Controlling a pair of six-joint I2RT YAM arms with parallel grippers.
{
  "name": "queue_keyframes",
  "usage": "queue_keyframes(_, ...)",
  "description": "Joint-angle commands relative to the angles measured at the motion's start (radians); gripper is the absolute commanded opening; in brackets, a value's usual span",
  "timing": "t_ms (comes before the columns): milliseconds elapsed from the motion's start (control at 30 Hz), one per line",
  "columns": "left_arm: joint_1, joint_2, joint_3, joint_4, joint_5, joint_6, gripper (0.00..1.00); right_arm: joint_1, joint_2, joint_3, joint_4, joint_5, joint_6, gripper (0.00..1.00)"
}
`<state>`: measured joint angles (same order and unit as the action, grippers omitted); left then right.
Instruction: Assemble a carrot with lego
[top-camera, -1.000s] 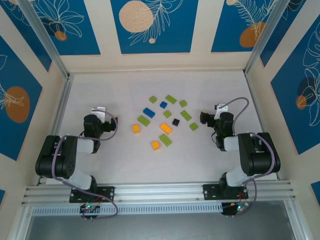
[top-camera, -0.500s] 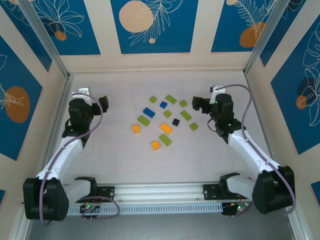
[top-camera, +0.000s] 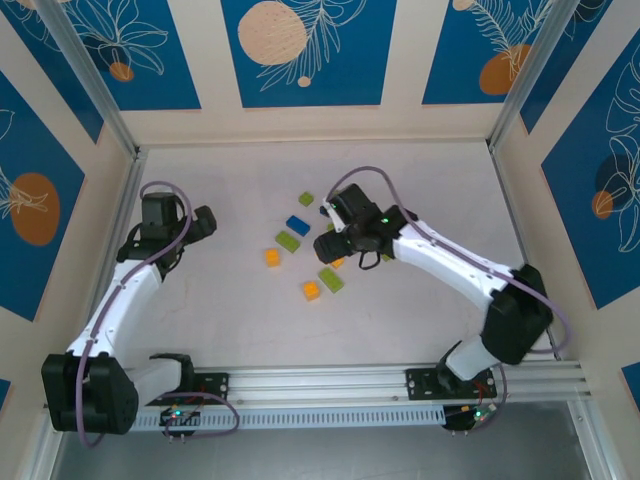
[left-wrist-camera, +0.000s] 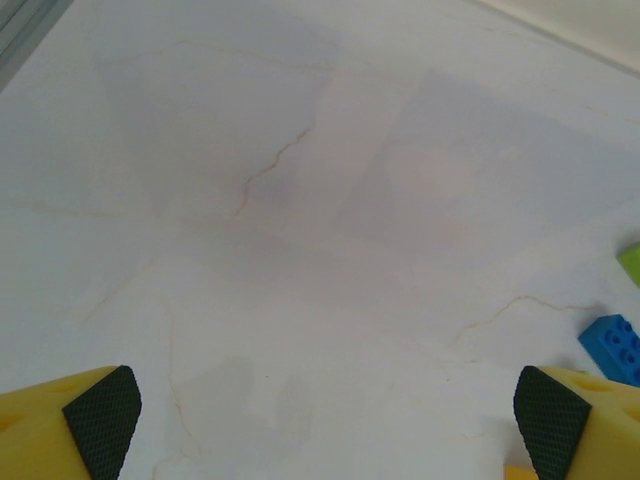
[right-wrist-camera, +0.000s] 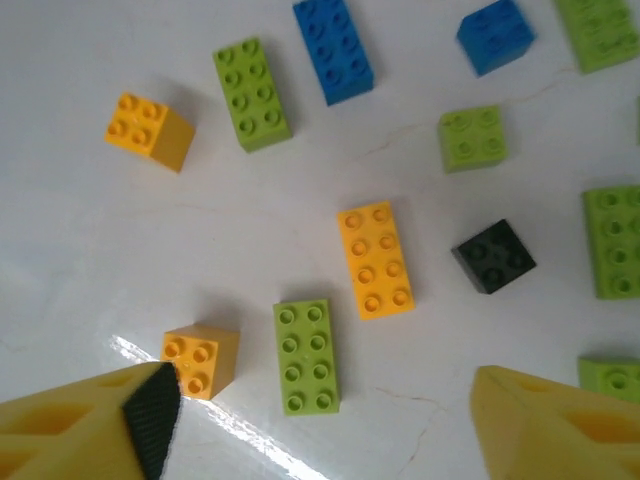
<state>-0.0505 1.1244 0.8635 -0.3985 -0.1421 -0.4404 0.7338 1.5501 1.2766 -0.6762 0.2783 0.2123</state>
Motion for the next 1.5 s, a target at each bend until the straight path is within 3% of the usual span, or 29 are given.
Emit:
queue_keyframes(0, 0.002, -0.033, 0.027, -0.107, -0.084, -0.052, 0.97, 0.003, 0.102, 0.093, -0.069, -0.077, -0.085, 0.70)
queue_keyframes(267, 0.016, -0.073, -0.018, -0.168, -0.101, -0.096, 0.97, 0.012, 0.406, 0.394, -0.171, -0.123, -0.171, 0.68)
queue_keyframes(600, 0.038, 0.024, 0.022, -0.224, -0.068, -0.096, 0.97, 0.012, 0.631, 0.640, -0.266, -0.192, -0.205, 0.70)
queue_keyframes(1467, 0.067, 0.035, 0.020, -0.207, -0.014, -0.097, 0.97, 0.007, 0.882, 0.891, -0.336, -0.212, -0.263, 0.69)
